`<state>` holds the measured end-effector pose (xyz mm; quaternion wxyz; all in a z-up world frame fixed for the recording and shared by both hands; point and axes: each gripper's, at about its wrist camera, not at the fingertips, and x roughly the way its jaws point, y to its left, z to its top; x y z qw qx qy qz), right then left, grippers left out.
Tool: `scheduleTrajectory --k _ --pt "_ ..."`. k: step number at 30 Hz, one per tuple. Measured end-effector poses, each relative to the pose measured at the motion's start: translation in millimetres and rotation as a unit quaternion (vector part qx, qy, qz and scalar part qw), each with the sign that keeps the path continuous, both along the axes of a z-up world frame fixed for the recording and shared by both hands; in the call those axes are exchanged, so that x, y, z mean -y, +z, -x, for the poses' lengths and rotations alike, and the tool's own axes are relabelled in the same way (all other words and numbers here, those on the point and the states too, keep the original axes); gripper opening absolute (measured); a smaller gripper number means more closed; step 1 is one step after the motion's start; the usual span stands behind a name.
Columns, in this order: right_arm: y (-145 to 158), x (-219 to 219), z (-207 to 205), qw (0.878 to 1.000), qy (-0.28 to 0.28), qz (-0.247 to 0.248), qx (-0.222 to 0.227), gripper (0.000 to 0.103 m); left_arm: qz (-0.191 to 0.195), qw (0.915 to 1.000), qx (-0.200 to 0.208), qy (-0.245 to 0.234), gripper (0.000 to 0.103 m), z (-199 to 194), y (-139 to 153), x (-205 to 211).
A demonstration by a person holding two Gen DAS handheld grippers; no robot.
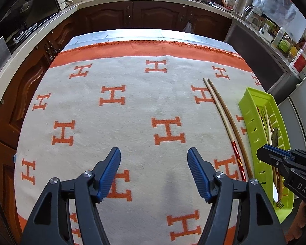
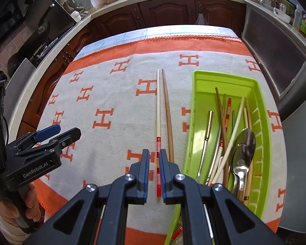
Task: Organize utensils
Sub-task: 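Move both grippers over the last two wooden chopsticks on the cloth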
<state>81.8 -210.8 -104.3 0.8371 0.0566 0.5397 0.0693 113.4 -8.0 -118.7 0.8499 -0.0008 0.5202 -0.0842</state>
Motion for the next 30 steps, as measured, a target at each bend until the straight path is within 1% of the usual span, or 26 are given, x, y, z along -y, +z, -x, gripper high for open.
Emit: scheduleTrajectory --k 3,11,15,19,24,26,30 --pt "-5.3 -1.8 -10.9 1.0 0.002 0.012 -0.008 0.025 0.001 1.0 -0.003 0.003 0.069 -2.6 -4.4 -3.7" --pt "-25.5 -13.2 -42.8 0.997 0.025 0.054 -0.051 0.026 0.008 0.9995 -0.014 0.026 0.07 -10.4 -18.4 -21.4" --pt "-32.4 -20.4 -57.1 0.994 0.033 0.083 -0.059 0.026 0.009 0.9992 -0.022 0.031 0.07 -11.8 -25.7 -26.6" --pt "-39.5 -27.8 -72.4 0.992 0.038 0.095 -0.075 0.027 0.01 0.9991 -0.025 0.033 0.07 -12.8 -29.5 -29.4" --pt "-49.4 -40.6 -92.7 0.984 0.04 0.133 -0.11 0.026 0.011 0.999 -0.026 0.035 0.07 -14.3 -30.6 -32.0" --pt "-49.6 -43.7 -98.8 0.983 0.043 0.132 -0.119 0.026 0.012 0.9989 -0.027 0.035 0.07 -14.5 -31.0 -32.4" --pt "-49.1 -43.0 -105.5 0.983 0.04 0.11 -0.138 0.027 0.013 0.999 -0.026 0.033 0.07 -13.1 -30.5 -31.7"
